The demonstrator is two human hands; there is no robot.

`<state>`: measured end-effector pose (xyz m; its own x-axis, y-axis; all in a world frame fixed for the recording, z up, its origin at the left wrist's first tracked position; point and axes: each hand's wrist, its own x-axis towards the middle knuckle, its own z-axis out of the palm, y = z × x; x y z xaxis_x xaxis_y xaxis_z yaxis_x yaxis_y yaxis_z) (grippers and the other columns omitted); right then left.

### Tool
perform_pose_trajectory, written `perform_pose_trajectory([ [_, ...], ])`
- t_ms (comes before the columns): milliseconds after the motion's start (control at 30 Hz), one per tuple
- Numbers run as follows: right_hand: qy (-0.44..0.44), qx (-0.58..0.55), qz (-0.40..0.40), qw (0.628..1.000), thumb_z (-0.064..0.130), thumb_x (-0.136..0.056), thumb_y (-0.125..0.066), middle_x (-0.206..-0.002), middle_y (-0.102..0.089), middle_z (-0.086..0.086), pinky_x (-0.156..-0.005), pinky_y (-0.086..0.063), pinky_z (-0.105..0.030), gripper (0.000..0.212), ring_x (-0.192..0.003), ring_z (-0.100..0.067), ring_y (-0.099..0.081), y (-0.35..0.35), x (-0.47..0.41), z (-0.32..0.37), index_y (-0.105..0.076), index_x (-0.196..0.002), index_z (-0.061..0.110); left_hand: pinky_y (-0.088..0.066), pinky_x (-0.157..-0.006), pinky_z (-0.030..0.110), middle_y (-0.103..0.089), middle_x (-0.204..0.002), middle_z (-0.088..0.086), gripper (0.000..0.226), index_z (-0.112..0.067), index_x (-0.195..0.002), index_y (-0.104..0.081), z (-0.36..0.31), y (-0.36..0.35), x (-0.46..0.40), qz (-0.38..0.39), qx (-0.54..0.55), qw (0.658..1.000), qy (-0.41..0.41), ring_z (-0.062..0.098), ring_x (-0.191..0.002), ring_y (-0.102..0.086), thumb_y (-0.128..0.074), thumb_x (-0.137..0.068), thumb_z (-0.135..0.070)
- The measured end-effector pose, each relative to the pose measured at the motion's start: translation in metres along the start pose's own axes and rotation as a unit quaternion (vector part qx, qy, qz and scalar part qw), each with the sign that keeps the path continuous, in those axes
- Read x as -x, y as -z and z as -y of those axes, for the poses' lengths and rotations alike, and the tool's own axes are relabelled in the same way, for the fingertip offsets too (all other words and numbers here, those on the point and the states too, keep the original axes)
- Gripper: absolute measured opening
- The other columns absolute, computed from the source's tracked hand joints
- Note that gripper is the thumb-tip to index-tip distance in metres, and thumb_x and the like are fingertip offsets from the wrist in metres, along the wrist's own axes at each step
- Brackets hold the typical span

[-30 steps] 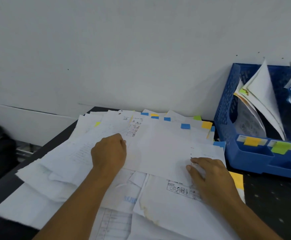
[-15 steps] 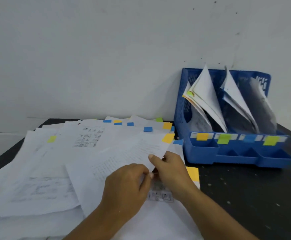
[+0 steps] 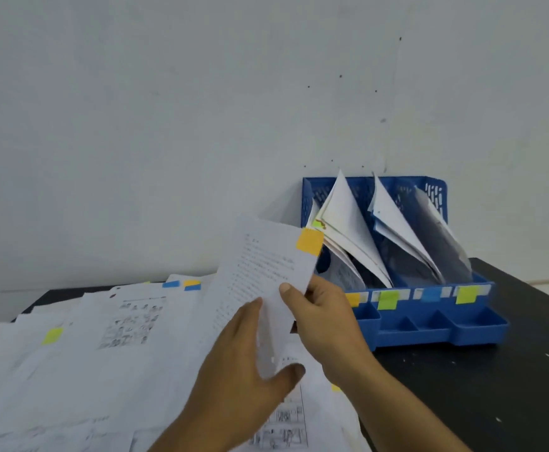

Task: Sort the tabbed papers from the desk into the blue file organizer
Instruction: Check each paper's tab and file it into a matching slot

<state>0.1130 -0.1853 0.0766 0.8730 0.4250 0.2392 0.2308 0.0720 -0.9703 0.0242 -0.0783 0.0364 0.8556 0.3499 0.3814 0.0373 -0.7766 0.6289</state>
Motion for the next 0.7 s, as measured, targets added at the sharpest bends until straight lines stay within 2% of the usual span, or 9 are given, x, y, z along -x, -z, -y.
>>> perform_pose_trajectory([
  [100,0.034,0.035,0.039,0.998,0.027,-0.099,-0.058,-0.094,-0.076,0.011,-0.079,-0.061,-0.035,0.017,-0.086,-0.009,-0.071,-0.006,-0.009,0.017,-0.069,-0.112,0.03,-0.041,-0.102,0.021,-0.038,-0.15,-0.017,0.086,-0.04,-0.151,-0.008,-0.011,-0.005,-0.019,-0.062,-0.011,0.998,0.017,0.004,-0.129,-0.045,-0.063,-0.086,-0.034],
  [167,0.048,0.049,0.073,0.995,0.035,-0.098,-0.06,-0.093,-0.076,0.012,-0.08,-0.06,-0.032,0.023,-0.084,-0.005,-0.071,-0.007,-0.013,0.027,-0.065,-0.12,0.032,-0.048,-0.08,0.019,-0.06,-0.13,-0.006,0.07,-0.038,-0.152,-0.012,-0.016,-0.001,-0.028,-0.089,-0.002,0.995,0.047,0.01,-0.1,-0.062,-0.048,-0.096,-0.017],
  [233,0.06,0.047,0.067,0.995,0.05,-0.092,-0.061,-0.091,-0.075,0.014,-0.081,-0.058,-0.029,0.03,-0.084,-0.002,-0.07,-0.004,-0.017,0.034,-0.065,-0.118,0.034,-0.043,-0.061,0.012,-0.064,-0.103,-0.01,0.06,-0.038,-0.152,-0.019,-0.021,0.006,-0.034,-0.109,0.024,0.992,0.066,0.004,-0.073,-0.057,-0.038,-0.1,-0.014],
  [300,0.098,0.055,-0.031,0.993,0.056,-0.092,-0.056,-0.086,-0.073,0.01,-0.074,-0.056,-0.026,0.03,-0.079,-0.002,-0.067,0.005,-0.027,0.034,-0.07,-0.1,0.031,-0.042,-0.054,0.005,-0.052,-0.085,-0.022,0.055,-0.037,-0.15,-0.024,-0.025,0.014,-0.037,-0.119,0.068,0.988,0.077,-0.004,-0.063,-0.047,-0.035,-0.102,-0.014],
  [367,0.149,0.177,-0.155,0.96,0.051,-0.096,-0.055,-0.095,-0.068,0.012,-0.074,-0.052,-0.027,0.023,-0.09,-0.004,-0.062,0.019,-0.046,0.024,-0.067,-0.104,0.033,-0.037,-0.057,-0.004,-0.054,-0.099,-0.025,0.053,-0.036,-0.15,-0.025,-0.029,0.02,-0.04,-0.125,0.106,0.983,0.079,-0.006,-0.067,-0.046,-0.035,-0.103,-0.013],
  [433,0.169,0.403,-0.186,0.88,0.045,-0.093,-0.06,-0.123,-0.055,0.006,-0.084,-0.048,-0.031,0.043,-0.113,-0.014,-0.051,0.034,-0.068,0.011,-0.052,-0.133,0.03,-0.033,-0.079,-0.005,-0.049,-0.136,-0.013,0.052,-0.034,-0.151,-0.023,-0.033,0.022,-0.044,-0.121,0.136,0.98,0.081,-0.003,-0.098,-0.053,-0.034,-0.104,-0.015],
  [533,0.169,0.601,-0.167,0.763,0.05,-0.085,-0.068,-0.132,-0.046,-0.007,-0.085,-0.047,-0.038,0.071,-0.114,-0.027,-0.048,0.053,-0.096,-0.004,-0.036,-0.144,0.025,-0.029,-0.106,0.021,-0.039,-0.149,-0.012,0.05,-0.033,-0.15,-0.026,-0.045,0.028,-0.051,-0.122,0.168,0.976,0.064,0.014,-0.135,-0.039,-0.035,-0.104,-0.018],
  [600,0.159,0.611,-0.157,0.759,0.046,-0.092,-0.06,-0.125,-0.049,-0.006,-0.071,-0.047,-0.033,0.058,-0.104,-0.025,-0.053,0.064,-0.107,0.0,-0.035,-0.141,0.025,-0.03,-0.108,0.024,-0.044,-0.144,-0.015,0.048,-0.033,-0.148,-0.032,-0.055,0.034,-0.058,-0.129,0.194,0.972,0.033,0.011,-0.133,-0.041,-0.036,-0.104,-0.017],
  [700,0.134,0.566,-0.177,0.794,0.031,-0.103,-0.043,-0.112,-0.058,-0.005,-0.061,-0.04,-0.029,0.032,-0.082,-0.021,-0.055,0.078,-0.117,0.014,-0.043,-0.133,0.021,-0.039,-0.103,0.025,-0.055,-0.13,-0.02,0.045,-0.035,-0.142,-0.044,-0.071,0.044,-0.07,-0.126,0.248,0.961,0.003,0.006,-0.121,-0.051,-0.038,-0.103,-0.013],
])
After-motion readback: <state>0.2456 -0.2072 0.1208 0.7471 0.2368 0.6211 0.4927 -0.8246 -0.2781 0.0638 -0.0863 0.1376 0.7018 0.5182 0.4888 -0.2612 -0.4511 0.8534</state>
